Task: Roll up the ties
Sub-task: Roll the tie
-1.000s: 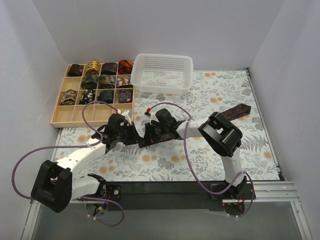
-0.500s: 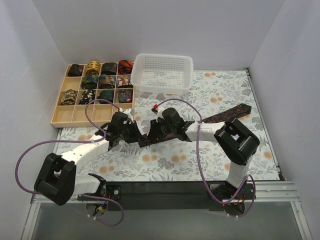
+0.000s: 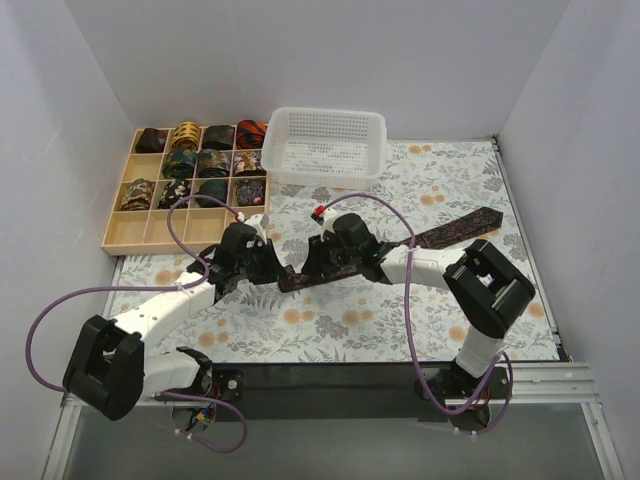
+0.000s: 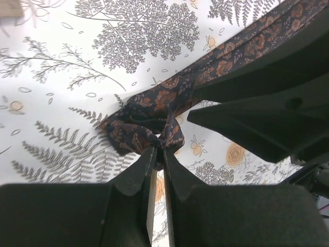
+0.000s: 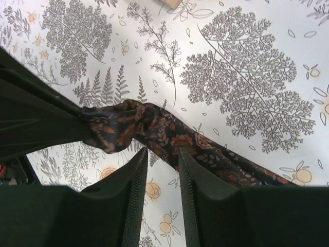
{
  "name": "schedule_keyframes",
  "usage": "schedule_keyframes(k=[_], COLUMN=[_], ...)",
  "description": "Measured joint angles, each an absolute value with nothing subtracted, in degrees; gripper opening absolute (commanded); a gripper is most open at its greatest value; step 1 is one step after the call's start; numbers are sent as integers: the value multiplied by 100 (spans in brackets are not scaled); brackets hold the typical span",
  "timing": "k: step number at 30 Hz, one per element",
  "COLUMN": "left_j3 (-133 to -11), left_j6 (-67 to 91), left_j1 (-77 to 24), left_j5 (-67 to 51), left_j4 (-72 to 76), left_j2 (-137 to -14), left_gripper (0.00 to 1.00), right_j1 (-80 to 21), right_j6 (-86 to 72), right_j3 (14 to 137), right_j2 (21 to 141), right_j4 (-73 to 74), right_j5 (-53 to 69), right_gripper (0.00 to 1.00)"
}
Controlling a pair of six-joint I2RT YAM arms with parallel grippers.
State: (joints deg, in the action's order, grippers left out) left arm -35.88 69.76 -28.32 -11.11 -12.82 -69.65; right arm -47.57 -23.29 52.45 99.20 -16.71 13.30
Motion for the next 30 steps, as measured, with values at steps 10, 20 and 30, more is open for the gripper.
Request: schedule_keyframes(k=[10,20,30], left_j3=[-3588,-3588,-3590], left_j6=[6807,6746,6735], left_j1=[-2836,-2836,-2836], left_j5=[-812,-777,-786], left_j4=[-1798,-1905,-1903], left_j2=[-6324,-6447,-6539], left_gripper=[9,9,9], right_j1=[-4753,-4869,-5111], right_j6=[-2335,-2456,-2663], right_j3=[6066,6167,6171], right_j2=[10639,10962,11260], right_j4=[-1597,-1496,-1588], right_j5=[1739,2016,2189], right_gripper=[27,25,25])
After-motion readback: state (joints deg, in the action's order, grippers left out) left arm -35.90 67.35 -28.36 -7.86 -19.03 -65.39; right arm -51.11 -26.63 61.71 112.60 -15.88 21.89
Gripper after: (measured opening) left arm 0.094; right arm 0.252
